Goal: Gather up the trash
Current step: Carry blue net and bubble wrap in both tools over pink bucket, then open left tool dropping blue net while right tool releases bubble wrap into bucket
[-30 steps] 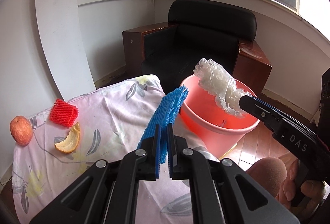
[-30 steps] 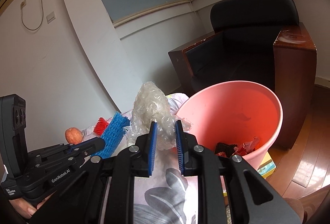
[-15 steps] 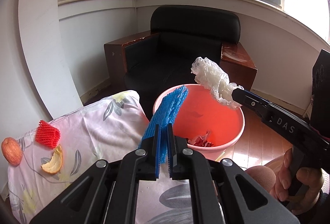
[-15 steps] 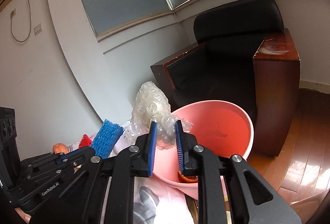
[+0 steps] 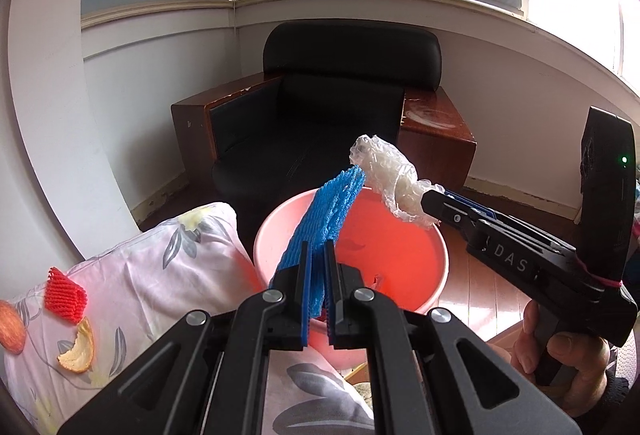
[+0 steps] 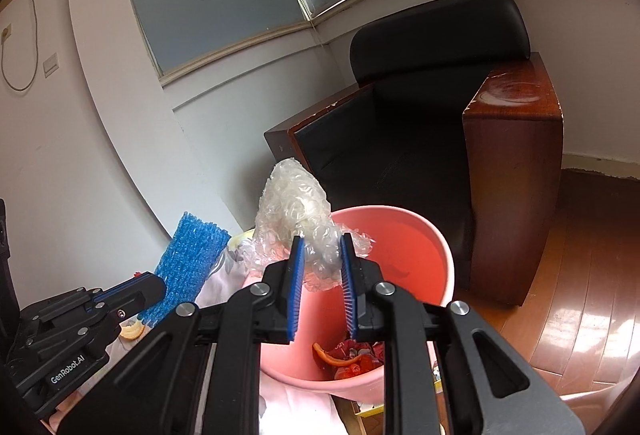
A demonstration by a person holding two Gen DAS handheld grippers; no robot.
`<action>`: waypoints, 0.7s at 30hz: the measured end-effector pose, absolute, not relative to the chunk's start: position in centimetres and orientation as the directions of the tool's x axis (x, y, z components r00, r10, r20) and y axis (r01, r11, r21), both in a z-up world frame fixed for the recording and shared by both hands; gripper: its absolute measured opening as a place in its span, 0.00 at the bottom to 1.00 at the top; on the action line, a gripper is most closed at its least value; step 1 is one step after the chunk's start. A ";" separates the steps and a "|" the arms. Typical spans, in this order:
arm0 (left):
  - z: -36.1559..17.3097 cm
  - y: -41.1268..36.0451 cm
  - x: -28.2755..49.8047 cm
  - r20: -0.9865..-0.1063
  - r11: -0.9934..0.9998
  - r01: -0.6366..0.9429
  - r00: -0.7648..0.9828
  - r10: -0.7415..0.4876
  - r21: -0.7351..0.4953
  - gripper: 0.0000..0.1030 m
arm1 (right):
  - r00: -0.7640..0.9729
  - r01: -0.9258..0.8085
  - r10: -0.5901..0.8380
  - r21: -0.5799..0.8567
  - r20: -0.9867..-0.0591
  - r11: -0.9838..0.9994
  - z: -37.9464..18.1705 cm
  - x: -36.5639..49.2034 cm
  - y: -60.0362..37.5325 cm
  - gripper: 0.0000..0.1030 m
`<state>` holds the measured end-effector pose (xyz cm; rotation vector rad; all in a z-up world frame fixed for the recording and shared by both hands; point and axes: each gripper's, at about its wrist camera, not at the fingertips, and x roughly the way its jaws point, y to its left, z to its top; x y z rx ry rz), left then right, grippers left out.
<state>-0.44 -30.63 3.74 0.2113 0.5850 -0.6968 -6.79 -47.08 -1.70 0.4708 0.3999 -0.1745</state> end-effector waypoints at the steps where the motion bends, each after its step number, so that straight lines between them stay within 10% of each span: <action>1: 3.7 -30.8 -0.3 -0.571 0.750 0.661 0.613 -0.547 -0.009 0.05 | 0.906 0.258 -0.076 0.403 -0.416 0.878 -1.8 -6.7 -47.3 0.18; 21: -1.0 -35.9 3.3 -0.659 0.728 0.684 0.524 -0.540 -0.053 0.05 | 0.865 0.320 -0.078 0.423 -0.497 0.848 -4.7 -5.1 -49.6 0.18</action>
